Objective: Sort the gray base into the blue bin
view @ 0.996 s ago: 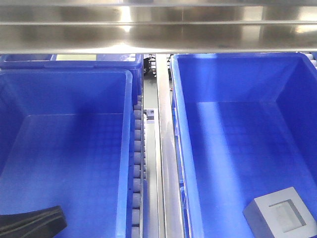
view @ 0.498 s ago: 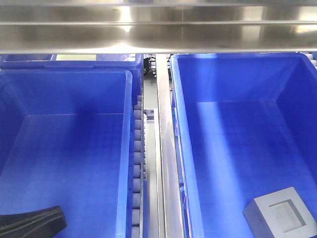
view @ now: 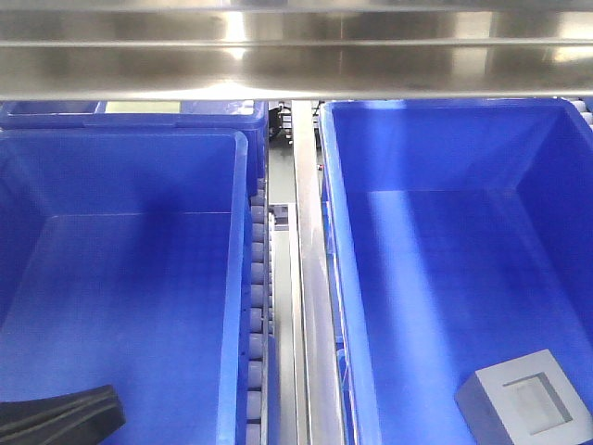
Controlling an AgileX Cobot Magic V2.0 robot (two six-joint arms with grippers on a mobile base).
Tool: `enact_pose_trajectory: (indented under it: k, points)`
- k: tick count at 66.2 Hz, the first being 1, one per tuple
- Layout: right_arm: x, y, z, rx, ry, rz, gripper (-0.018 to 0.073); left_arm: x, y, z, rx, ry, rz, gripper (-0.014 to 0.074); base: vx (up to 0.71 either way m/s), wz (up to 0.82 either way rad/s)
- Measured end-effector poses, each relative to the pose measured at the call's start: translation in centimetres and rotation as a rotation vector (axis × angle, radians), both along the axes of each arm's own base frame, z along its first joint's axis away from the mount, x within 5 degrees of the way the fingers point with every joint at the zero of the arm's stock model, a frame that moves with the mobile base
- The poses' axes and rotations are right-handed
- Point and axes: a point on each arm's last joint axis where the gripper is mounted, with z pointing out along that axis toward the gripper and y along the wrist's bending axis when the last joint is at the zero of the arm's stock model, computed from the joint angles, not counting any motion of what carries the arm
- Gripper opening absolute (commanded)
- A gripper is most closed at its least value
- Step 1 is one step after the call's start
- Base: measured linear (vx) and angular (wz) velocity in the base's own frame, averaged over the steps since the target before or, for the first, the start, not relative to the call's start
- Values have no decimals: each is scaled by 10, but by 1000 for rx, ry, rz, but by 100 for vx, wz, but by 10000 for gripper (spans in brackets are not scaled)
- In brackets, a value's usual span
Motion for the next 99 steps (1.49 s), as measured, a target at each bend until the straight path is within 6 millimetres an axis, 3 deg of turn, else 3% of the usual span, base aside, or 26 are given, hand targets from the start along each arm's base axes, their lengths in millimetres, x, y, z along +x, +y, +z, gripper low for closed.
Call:
enact_pose_trajectory:
  k: [66, 85, 99]
  points:
    - [0, 0, 0, 0, 0, 0, -4, 1, 1, -3, 46, -15, 6, -5, 0, 0]
    - [0, 0, 0, 0, 0, 0, -4, 4, 36, -2, 42, -18, 255, -5, 0, 0]
    - [0, 0, 0, 0, 0, 0, -4, -6, 66, -22, 7, -53, 520, -5, 0, 0]
